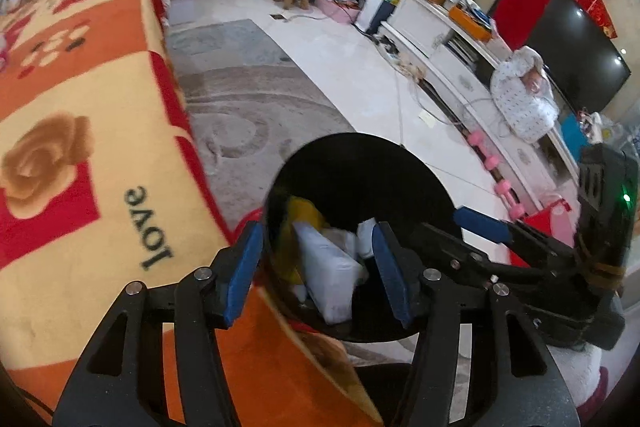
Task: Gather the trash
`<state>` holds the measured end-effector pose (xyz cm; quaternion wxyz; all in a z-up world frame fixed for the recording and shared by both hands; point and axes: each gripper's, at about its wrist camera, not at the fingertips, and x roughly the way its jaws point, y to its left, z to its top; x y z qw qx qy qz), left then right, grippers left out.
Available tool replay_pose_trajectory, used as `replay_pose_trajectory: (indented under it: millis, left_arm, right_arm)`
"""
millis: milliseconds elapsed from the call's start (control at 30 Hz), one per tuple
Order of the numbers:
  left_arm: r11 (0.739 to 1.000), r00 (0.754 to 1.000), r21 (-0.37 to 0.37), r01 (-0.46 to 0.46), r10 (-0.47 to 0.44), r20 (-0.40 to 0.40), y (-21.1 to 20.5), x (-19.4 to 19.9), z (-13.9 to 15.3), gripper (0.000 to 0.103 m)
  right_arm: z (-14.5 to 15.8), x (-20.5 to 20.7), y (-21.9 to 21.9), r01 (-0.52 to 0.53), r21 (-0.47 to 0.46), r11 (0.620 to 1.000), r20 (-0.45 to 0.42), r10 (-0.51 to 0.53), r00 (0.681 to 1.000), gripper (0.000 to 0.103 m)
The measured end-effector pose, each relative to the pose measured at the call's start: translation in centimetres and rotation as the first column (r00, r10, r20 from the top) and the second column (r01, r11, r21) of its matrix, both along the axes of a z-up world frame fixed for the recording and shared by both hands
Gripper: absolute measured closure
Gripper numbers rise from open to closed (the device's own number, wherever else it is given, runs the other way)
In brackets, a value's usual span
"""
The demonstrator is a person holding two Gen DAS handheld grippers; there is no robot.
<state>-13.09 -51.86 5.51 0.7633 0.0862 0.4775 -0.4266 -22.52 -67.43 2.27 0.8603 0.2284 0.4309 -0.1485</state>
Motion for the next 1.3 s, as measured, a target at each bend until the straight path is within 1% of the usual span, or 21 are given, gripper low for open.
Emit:
replay_pose_trajectory:
  millis: [167, 267, 333, 467, 633, 733, 933, 1167, 1300]
  left_arm:
    - [0.999, 0.994, -0.004, -0.049, 0.049, 0.1, 2.1, -0.9, 1.8, 0.047]
    - [0.998, 0.988, -0.009, -0.067, 0.068, 0.136, 3.5, -1.5, 2.6, 0.047]
    - [0.996, 0.983, -0.005, -0.09, 0.09, 0.162, 4.5, -1.8, 3.2, 0.047]
    - [0.994, 0.965, 0.001, -0.113, 0.109, 0.239, 6.3, -3.0, 4.6, 0.047]
    - [0.992, 0.958, -0.046, -0.12, 0.128, 0.255, 8.2, -3.7, 6.3, 0.047]
    - [0.99, 0.946, -0.057, -0.126, 0.137, 0.295, 9.1, -4.3, 7.3, 0.047]
    - [0.987, 0.924, -0.082, -0.136, 0.156, 0.348, 10.6, -5.5, 8.7, 0.047]
    - [0.983, 0.914, -0.107, -0.148, 0.177, 0.366, 11.8, -6.0, 9.4, 0.047]
    - [0.982, 0.912, -0.114, -0.148, 0.18, 0.369, 11.9, -6.1, 9.6, 0.047]
  right_arm:
    - [1.0, -0.8, 2.0, -0.003, -0.053, 0.999, 0.028, 0.004, 1.0, 0.031]
    - [1.9, -1.4, 3.0, 0.01, -0.076, 0.997, 0.056, -0.006, 0.998, 0.031]
    - [2.8, -1.8, 3.8, 0.019, -0.101, 0.995, 0.073, -0.012, 0.997, 0.031]
    - [4.5, -2.5, 5.3, 0.03, -0.143, 0.989, 0.11, -0.014, 0.994, 0.031]
    - [6.1, -3.1, 6.8, 0.044, -0.177, 0.983, 0.139, -0.019, 0.99, 0.031]
    - [7.0, -3.6, 7.8, 0.055, -0.202, 0.978, 0.157, -0.023, 0.987, 0.031]
    - [8.3, -4.1, 9.4, 0.063, -0.235, 0.97, 0.182, -0.02, 0.983, 0.031]
    - [9.9, -4.4, 11.0, 0.08, -0.289, 0.954, 0.213, -0.017, 0.977, 0.028]
    - [10.5, -4.7, 11.7, 0.093, -0.316, 0.944, 0.225, -0.021, 0.974, 0.027]
